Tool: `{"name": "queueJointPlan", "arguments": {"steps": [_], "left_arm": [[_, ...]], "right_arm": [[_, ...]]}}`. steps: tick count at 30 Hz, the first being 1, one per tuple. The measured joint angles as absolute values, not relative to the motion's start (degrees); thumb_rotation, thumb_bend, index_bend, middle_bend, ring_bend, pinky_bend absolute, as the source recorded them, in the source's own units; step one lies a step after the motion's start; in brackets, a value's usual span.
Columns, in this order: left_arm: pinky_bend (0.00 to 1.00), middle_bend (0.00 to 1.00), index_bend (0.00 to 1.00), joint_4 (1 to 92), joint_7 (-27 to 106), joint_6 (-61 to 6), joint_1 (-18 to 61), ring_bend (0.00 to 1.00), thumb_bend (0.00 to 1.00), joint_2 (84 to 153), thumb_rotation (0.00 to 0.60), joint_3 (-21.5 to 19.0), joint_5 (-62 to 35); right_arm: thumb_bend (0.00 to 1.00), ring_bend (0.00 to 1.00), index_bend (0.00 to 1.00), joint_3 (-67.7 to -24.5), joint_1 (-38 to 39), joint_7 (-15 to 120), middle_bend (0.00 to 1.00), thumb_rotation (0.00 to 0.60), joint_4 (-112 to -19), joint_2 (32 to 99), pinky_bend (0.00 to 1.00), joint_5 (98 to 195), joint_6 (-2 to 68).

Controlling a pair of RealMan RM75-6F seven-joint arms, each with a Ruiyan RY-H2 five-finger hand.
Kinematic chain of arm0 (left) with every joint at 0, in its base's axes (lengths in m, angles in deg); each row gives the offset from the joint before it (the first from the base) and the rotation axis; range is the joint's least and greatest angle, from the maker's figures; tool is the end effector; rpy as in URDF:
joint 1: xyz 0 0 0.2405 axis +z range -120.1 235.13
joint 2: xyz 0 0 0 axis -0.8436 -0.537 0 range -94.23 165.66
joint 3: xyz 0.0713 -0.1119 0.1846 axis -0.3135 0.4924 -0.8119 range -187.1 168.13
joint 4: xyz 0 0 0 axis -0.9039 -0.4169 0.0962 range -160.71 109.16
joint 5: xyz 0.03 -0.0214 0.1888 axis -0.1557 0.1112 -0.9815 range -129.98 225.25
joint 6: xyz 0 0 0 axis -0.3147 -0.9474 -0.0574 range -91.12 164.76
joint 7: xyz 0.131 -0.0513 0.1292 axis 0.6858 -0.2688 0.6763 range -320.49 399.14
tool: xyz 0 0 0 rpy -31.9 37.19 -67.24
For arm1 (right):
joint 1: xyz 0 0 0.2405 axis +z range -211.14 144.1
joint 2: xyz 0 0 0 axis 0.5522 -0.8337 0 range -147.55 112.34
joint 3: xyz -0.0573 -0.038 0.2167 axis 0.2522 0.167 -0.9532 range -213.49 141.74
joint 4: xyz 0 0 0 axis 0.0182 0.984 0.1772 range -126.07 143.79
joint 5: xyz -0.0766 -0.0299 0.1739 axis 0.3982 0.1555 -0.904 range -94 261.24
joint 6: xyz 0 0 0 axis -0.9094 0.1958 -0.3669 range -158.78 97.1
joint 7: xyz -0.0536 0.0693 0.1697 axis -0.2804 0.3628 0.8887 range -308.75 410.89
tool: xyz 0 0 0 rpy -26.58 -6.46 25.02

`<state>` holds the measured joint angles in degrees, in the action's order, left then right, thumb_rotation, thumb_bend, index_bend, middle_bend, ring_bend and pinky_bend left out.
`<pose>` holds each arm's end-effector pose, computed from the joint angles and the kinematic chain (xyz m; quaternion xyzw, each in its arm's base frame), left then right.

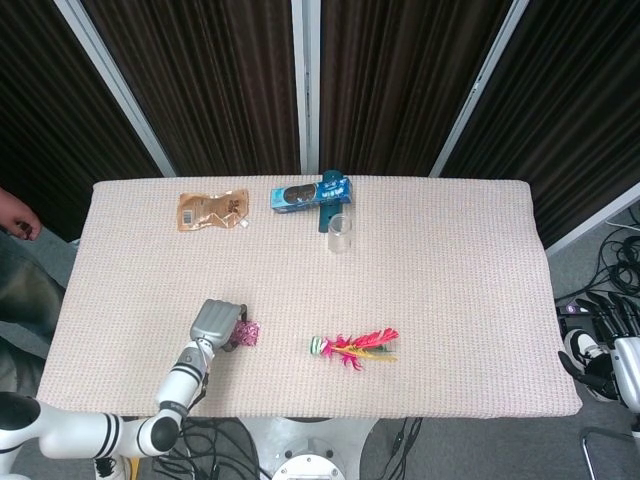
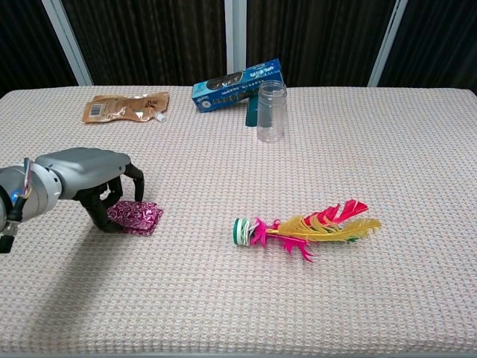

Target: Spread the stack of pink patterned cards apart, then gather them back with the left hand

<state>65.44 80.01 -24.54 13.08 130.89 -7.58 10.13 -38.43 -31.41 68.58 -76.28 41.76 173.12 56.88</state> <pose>-0.1555 0.3089 -0.0735 -0.7567 -0.4420 -0.2067 0.4351 -0.3011 -0.2108 0.2021 0.5747 -0.4052 0.4266 0.5689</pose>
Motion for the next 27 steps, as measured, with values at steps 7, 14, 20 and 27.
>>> {"name": "queueJointPlan", "arguments": {"steps": [7,14,20,27], "left_arm": [[0.99,0.92,0.44,65.0,80.9,-24.4,13.1,0.96,0.27,131.4,0.600,-7.4,10.8],[0.99,0.92,0.41,65.1,81.5,-24.3,13.1,0.96,0.27,131.6,0.600,-7.3,11.0],[0.99,0.91,0.38,65.7,81.9,-24.2,13.1,0.96,0.27,131.5,0.600,-7.3,11.0],[0.99,0.91,0.34,66.2,81.8,-24.0,13.0,0.95,0.27,130.9,0.600,-6.8,11.5]], "right_arm": [[0.19,0.00,0.16,-38.4,-31.4,68.7,0.11,0.454,-76.1,41.8,0.00,172.9,56.8],[0.19,0.00,0.16,-38.4,-31.5,68.7,0.11,0.454,-76.0,41.8,0.00,172.9,56.9],[0.19,0.00,0.15,-38.3,-31.5,69.0,0.10,0.449,-75.8,41.8,0.00,172.8,56.9],[0.19,0.00,0.15,-38.3,-31.5,69.1,0.10,0.450,-75.7,41.8,0.00,172.8,56.9]]}}
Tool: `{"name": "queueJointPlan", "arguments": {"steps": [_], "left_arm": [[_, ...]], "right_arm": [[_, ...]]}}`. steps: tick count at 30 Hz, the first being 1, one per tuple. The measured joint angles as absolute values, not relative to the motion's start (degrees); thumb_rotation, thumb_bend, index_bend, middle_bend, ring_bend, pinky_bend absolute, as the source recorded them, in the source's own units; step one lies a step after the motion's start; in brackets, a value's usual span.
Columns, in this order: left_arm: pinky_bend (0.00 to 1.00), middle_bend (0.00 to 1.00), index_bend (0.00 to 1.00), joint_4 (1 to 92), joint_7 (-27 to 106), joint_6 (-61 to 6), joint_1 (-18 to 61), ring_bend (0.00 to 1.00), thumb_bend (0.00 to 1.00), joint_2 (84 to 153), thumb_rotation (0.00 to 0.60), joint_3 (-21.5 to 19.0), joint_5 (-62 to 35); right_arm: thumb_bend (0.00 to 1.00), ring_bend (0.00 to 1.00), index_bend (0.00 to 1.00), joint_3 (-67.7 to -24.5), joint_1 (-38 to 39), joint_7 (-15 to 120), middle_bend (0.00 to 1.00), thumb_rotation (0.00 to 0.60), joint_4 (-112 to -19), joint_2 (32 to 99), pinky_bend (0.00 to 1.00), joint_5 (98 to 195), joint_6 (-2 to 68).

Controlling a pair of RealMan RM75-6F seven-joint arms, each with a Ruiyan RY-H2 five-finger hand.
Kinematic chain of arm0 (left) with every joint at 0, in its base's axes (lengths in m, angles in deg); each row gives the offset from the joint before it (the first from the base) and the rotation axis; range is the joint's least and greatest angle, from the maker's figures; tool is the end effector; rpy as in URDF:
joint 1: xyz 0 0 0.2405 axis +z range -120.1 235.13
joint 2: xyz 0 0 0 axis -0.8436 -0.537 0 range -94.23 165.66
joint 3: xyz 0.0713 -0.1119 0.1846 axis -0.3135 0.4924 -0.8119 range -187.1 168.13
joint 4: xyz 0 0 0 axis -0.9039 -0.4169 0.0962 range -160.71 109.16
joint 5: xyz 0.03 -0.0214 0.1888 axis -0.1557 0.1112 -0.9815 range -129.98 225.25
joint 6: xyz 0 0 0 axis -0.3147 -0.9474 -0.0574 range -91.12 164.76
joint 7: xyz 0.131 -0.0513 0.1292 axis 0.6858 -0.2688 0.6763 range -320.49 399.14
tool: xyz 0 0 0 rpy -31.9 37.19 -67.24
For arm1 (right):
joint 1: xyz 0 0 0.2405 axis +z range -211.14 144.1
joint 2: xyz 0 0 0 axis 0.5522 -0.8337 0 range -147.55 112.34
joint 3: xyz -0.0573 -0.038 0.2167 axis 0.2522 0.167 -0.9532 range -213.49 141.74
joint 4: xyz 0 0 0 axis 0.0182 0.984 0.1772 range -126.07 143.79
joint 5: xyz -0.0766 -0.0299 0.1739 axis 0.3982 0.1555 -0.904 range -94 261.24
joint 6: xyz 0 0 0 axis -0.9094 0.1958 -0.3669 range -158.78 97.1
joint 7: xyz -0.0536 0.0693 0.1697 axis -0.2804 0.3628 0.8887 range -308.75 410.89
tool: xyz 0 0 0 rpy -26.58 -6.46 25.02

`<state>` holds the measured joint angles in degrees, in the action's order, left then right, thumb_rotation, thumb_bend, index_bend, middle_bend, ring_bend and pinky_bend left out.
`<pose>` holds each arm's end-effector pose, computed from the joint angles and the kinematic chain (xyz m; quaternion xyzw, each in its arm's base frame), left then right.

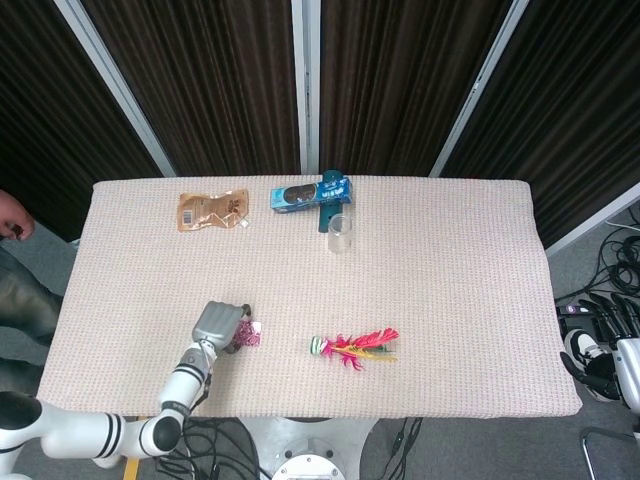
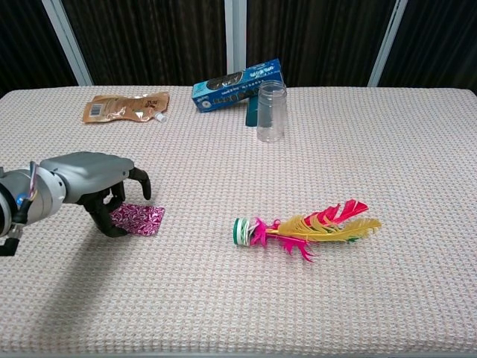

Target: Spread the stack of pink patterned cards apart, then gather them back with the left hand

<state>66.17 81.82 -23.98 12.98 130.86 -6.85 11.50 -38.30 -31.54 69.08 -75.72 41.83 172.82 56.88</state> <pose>-0.1535 0.3077 -0.0751 -0.7597 -0.4433 -0.1994 0.4321 -0.3042 -0.2097 0.2030 0.5725 -0.4073 0.4247 0.5709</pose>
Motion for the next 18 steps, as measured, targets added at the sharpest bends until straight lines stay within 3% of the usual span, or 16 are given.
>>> {"name": "queueJointPlan", "arguments": {"steps": [8,12,18], "left_arm": [[0.94,0.85,0.35,67.9,74.6,-27.2,15.6,0.90,0.27,124.5,0.600,-3.8,7.8],[0.87,0.71,0.35,67.1,69.3,-29.6,18.3,0.75,0.27,120.3,0.600,-2.5,5.2],[0.61,0.49,0.35,63.7,59.9,-34.5,24.4,0.48,0.27,114.9,0.600,-1.9,-0.7]], "right_arm": [[0.19,0.00,0.15,-38.3,-31.1,69.0,0.10,0.455,-75.7,41.6,0.00,172.6,55.8],[0.19,0.00,0.15,-38.3,-30.6,69.1,0.10,0.451,-75.7,41.6,0.00,172.7,55.2],[0.19,0.00,0.14,-38.6,-30.0,70.0,0.09,0.453,-75.5,42.1,0.00,172.4,54.4]]}}
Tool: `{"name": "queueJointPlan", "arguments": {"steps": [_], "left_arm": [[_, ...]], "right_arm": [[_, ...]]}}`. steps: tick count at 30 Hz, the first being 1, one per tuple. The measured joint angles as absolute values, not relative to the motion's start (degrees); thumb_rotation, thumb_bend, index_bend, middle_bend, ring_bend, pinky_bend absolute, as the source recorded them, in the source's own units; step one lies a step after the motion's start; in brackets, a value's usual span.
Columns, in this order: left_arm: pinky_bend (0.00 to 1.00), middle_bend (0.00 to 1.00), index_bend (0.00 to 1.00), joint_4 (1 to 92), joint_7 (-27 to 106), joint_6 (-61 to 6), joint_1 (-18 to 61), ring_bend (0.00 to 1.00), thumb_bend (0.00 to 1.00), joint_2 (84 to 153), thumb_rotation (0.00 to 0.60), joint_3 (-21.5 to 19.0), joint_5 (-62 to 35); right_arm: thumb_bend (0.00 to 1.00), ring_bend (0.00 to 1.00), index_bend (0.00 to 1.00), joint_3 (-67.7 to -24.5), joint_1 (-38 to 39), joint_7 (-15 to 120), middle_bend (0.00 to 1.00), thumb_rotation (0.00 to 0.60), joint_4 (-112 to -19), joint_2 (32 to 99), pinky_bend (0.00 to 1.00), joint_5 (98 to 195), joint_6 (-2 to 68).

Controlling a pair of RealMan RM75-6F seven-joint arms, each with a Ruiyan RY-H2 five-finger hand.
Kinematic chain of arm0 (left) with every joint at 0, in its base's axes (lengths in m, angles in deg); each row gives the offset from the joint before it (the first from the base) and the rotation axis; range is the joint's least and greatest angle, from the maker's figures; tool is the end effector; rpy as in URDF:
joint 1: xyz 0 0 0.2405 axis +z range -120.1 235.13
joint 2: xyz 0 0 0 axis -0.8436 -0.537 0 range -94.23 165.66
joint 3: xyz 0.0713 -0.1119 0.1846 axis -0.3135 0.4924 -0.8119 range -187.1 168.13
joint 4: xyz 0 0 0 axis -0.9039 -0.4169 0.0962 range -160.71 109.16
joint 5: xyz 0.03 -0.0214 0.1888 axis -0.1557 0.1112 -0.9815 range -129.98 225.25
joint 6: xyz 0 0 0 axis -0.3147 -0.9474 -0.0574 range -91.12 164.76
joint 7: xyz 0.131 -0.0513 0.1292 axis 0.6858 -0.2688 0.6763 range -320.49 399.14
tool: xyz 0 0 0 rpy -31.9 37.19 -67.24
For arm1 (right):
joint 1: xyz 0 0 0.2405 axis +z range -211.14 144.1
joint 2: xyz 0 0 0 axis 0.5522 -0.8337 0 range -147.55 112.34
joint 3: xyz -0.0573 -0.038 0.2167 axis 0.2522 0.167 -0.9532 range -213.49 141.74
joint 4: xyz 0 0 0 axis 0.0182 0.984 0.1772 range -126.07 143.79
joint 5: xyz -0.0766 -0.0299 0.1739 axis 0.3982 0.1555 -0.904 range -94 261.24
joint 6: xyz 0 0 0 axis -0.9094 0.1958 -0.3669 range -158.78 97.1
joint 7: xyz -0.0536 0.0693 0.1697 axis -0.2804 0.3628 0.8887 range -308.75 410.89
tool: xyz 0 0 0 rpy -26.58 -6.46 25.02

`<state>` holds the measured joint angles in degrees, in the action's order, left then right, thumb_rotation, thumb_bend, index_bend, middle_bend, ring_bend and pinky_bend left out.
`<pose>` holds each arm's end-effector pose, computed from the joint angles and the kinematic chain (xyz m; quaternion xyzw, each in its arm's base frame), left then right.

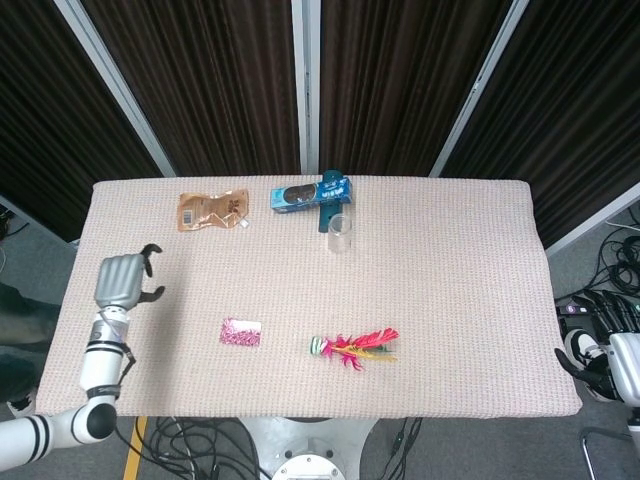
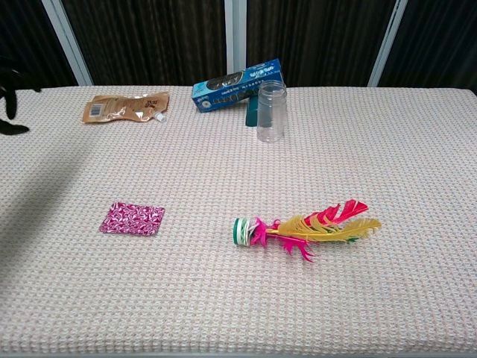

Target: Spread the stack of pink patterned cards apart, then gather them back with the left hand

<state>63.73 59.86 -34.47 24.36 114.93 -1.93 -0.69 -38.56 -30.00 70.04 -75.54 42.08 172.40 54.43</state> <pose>-0.2326 0.3518 0.0774 -0.5894 -0.4487 -0.3227 0.5892 -0.3042 -0.2189 0.1970 0.5759 -0.4186 0.4238 0.5599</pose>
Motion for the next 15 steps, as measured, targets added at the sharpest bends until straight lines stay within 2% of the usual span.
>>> {"name": "queueJointPlan", "arguments": {"steps": [2,7,15], "left_arm": [[0.54,0.41,0.35,62.4,56.7,-36.5,27.0,0.41,0.26,113.3,0.600,-2.3,-3.4],[0.42,0.31,0.34,60.4,51.8,-41.6,33.2,0.31,0.26,110.1,0.600,-4.6,-9.6],[0.38,0.30,0.34,60.2,48.7,-50.9,42.3,0.30,0.25,108.0,0.600,-8.5,-17.0]], "right_arm": [[0.19,0.00,0.14,-38.7,-29.9,70.2,0.09,0.459,-75.8,42.1,0.00,172.3,54.5],[0.19,0.00,0.14,-38.9,-30.0,69.9,0.08,0.457,-76.8,41.8,0.00,172.1,54.9],[0.19,0.00,0.14,-38.5,-30.5,69.7,0.08,0.454,-77.7,41.6,0.00,172.1,55.0]]}}
